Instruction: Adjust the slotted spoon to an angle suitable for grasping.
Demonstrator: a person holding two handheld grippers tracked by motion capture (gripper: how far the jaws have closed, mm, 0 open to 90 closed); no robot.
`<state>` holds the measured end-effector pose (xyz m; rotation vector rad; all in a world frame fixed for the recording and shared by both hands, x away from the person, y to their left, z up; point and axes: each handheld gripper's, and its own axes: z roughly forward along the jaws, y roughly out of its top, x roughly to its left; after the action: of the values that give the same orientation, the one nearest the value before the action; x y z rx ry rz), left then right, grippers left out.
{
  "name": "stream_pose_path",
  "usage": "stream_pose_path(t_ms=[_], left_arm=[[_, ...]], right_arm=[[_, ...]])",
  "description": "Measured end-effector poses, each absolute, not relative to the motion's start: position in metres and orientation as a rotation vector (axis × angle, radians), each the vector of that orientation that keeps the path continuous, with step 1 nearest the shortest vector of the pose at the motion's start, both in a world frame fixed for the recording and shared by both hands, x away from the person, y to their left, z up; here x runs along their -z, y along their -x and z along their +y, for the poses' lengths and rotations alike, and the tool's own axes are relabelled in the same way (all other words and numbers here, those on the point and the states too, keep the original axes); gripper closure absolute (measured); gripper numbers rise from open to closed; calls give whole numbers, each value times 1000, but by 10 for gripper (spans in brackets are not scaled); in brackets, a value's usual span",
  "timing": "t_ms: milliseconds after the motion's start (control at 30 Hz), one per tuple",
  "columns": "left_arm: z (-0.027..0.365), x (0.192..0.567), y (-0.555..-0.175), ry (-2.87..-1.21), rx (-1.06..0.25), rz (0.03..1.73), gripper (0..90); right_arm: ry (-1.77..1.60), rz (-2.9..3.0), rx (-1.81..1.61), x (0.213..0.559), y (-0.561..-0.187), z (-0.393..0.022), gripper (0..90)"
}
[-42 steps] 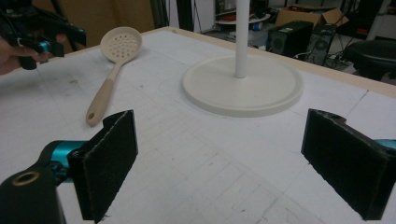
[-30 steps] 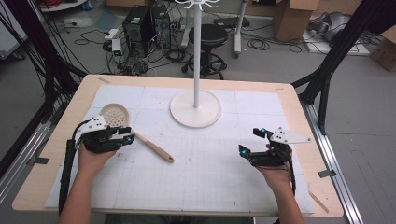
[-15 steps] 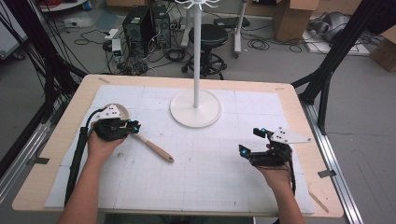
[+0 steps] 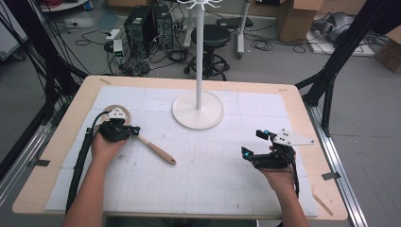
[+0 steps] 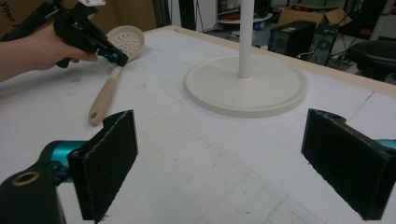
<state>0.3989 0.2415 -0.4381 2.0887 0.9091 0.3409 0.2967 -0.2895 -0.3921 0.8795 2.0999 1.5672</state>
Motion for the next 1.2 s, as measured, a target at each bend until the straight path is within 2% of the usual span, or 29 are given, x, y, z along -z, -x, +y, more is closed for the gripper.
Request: stream_pose_path(t_ms=[400, 1200], left_arm=[[234, 432, -386, -2181, -371, 882, 899], [244, 440, -324, -2087, -341, 858, 899]], right_arm=[[-872, 2084, -1578, 389, -295, -292, 98], [-859, 2083, -1584, 386, -292, -291, 98]])
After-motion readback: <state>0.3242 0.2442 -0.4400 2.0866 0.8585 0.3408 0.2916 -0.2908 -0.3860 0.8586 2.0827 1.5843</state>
